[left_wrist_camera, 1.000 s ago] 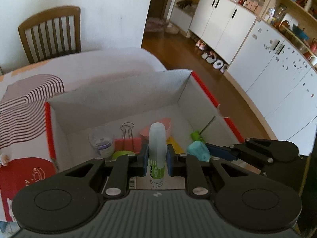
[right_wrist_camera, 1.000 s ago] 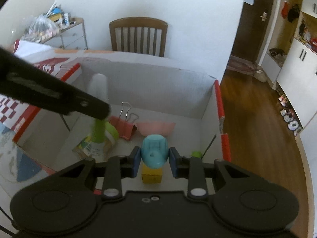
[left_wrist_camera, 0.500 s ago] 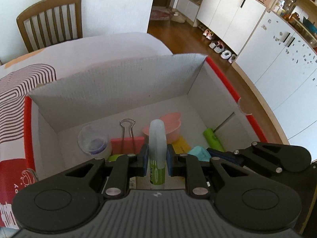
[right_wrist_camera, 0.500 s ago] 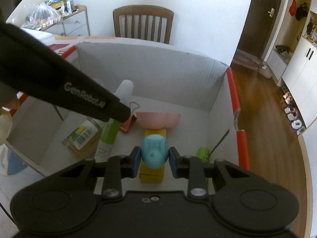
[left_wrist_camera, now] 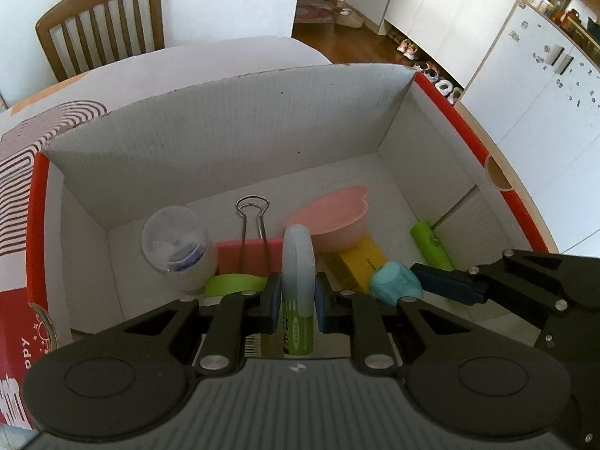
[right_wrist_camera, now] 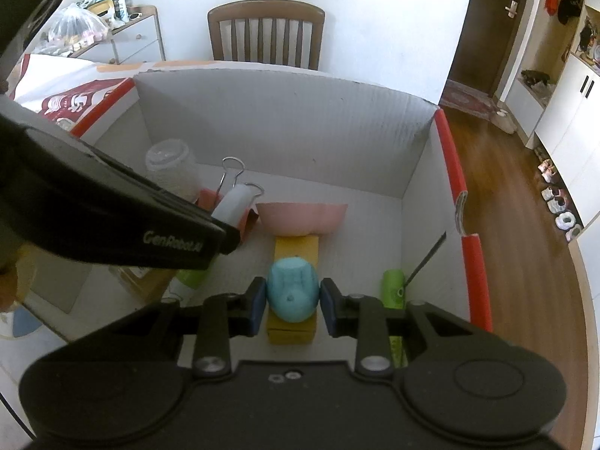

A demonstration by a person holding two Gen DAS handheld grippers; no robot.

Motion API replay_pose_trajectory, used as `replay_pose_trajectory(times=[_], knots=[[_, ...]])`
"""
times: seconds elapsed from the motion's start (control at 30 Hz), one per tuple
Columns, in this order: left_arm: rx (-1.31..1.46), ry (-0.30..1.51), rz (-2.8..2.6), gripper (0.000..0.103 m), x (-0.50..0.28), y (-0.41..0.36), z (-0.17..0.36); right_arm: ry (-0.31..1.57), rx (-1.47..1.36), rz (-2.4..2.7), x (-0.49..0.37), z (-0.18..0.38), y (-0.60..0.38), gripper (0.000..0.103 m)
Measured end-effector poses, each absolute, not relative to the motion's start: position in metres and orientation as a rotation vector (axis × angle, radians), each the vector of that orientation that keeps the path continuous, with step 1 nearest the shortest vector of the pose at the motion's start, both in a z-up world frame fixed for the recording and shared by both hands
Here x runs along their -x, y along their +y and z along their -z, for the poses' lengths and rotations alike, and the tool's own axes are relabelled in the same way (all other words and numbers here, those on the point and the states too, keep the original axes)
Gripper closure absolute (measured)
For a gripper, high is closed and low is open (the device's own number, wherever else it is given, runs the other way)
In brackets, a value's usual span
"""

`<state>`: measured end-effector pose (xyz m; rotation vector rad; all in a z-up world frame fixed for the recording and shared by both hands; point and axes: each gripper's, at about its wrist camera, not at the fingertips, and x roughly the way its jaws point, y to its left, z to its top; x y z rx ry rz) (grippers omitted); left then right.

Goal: Organize rigid objects
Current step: 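Open the right gripper releasing the teal toy while the left gripper lowers the glue pen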

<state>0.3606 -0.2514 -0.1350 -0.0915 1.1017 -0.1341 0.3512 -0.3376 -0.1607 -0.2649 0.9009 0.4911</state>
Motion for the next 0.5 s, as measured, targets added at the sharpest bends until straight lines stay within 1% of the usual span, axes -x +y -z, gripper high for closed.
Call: replay_pose_trajectory(times=[0.23, 0.4, 0.5], knots=[[0.103, 1.093, 0.129, 0.085, -0.357, -0.254, 0.136, 0.928, 0.241, -0.485, -0.356, 0.161, -0.340, 0.064], [0.088, 1.074, 0.118, 0.085, -0.349, -0.254, 0.132, 0.916, 0.227, -0.482, -0.351, 0.158, -0.343, 0.048], [0.086, 1.059, 0.113, 0.085, -0.343, -0.253, 0.125, 0.900, 0.227, -0.486, -0.347, 0.154, -0.344, 0.046]])
